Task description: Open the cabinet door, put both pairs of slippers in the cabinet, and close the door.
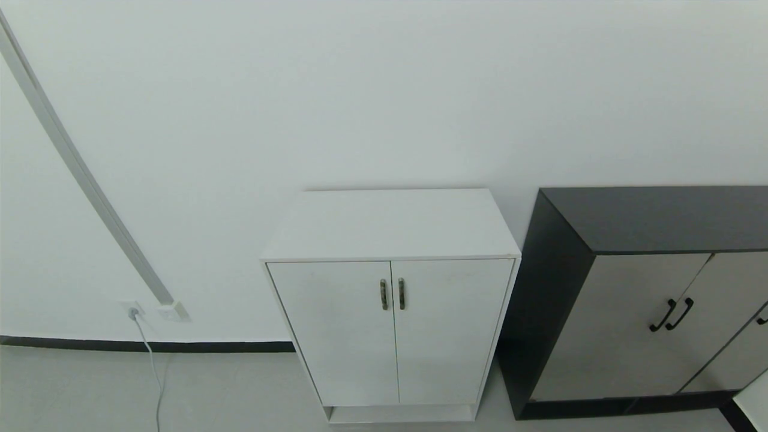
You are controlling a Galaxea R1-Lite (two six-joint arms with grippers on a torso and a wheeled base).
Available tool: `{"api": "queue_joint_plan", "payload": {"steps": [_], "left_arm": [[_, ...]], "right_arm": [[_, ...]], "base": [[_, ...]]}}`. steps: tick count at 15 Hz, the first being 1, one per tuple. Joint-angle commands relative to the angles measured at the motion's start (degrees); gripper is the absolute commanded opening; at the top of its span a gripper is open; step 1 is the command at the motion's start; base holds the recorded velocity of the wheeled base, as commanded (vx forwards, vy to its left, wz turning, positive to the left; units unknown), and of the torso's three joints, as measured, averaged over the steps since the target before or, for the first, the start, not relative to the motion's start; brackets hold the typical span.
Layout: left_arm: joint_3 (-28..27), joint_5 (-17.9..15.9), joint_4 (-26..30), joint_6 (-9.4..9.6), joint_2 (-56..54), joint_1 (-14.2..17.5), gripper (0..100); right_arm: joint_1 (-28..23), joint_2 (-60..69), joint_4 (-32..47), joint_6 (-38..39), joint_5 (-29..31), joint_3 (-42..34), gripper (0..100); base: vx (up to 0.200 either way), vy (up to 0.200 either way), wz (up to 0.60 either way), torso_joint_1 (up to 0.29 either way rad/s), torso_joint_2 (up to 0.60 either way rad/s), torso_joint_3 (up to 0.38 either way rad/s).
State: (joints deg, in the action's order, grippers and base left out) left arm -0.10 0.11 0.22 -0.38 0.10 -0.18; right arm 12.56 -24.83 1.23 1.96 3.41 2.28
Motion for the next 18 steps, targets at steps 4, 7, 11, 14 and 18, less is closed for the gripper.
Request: {"api": "queue_joint_plan", "payload": {"steps": [4,7,11,14,18], "left_arm": [[0.0,0.0,0.0,-0.06,0.0,0.0,0],[0.0,0.1,0.0,-0.06,0.0,0.0,0],[0.0,0.2,0.0,-0.06,0.0,0.0,0],[0.0,0.1,0.0,-0.06,0.0,0.0,0],[0.0,0.1,0.0,-0.06,0.0,0.0,0]], "right_arm": [[4.6,9.7,2.4,0.0,-1.1,0.4,0],[5.6,9.3,2.0,0.1,-1.0,0.0,0],[1.5,12.1,-0.8,-2.1,-1.0,-2.0,0],[-12.5,13.9,-0.9,-2.0,-1.1,-2.2,0],[-12.9,24.8,-1.0,-1.4,-0.8,-2.1,0]], "base": [[0.0,0.0,0.0,0.0,0.0,0.0],[0.0,0.0,0.0,0.0,0.0,0.0],[0.0,0.0,0.0,0.0,0.0,0.0],[0.0,0.0,0.0,0.0,0.0,0.0],[0.0,0.0,0.0,0.0,0.0,0.0]]}}
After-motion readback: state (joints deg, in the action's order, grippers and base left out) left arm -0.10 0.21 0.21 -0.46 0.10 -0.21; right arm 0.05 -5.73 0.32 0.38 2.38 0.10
